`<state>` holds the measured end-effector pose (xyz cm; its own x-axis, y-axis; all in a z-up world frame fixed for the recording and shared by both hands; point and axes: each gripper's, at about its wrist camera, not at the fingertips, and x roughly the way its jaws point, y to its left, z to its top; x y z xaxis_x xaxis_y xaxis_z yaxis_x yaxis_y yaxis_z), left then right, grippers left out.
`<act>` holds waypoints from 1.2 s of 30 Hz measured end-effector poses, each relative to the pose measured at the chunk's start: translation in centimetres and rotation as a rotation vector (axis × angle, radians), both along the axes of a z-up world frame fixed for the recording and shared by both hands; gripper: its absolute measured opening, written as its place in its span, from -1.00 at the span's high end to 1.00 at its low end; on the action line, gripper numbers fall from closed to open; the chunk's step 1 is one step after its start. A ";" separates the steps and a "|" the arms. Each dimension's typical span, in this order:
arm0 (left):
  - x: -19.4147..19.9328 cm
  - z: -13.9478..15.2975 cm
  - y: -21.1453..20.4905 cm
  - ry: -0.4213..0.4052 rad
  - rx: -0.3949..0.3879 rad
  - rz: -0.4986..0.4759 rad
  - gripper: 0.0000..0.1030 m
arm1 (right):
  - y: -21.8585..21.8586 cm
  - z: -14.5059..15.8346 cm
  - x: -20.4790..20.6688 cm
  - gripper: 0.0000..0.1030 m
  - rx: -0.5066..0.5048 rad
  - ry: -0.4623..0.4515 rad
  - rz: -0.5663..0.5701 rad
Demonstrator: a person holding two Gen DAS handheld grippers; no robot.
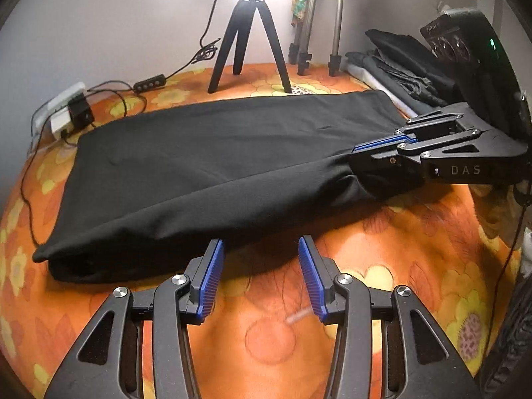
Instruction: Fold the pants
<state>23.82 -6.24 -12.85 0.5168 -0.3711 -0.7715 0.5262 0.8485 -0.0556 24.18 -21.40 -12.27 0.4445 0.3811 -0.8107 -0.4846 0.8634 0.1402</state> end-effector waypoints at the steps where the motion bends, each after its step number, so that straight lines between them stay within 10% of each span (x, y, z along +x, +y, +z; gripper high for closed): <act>1: 0.1 -0.1 -0.4 -0.006 0.009 -0.007 0.14 | -0.1 0.0 0.3 0.85 0.003 0.003 -0.009; 14: 1.8 -1.1 -3.5 -0.028 0.028 -0.063 0.18 | -1.8 -0.3 2.0 0.85 0.029 0.016 -0.071; 20: 0.6 -0.5 -1.7 0.036 -0.038 -0.113 0.85 | -3.1 -1.0 2.1 0.85 0.019 0.032 -0.122; 30: -2.9 0.2 1.9 0.132 -0.073 -0.124 0.78 | -4.4 -0.7 0.7 0.85 -0.008 0.019 -0.144; 36: -4.2 3.6 1.2 0.015 -0.104 -0.174 0.78 | -9.0 2.1 -1.2 0.82 0.043 -0.029 -0.245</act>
<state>19.58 -5.00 -9.28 0.4268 -0.5320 -0.7313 0.6632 0.7339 -0.1468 22.97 -30.45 -10.20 0.5508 0.2929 -0.7815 -0.2661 0.9492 0.1682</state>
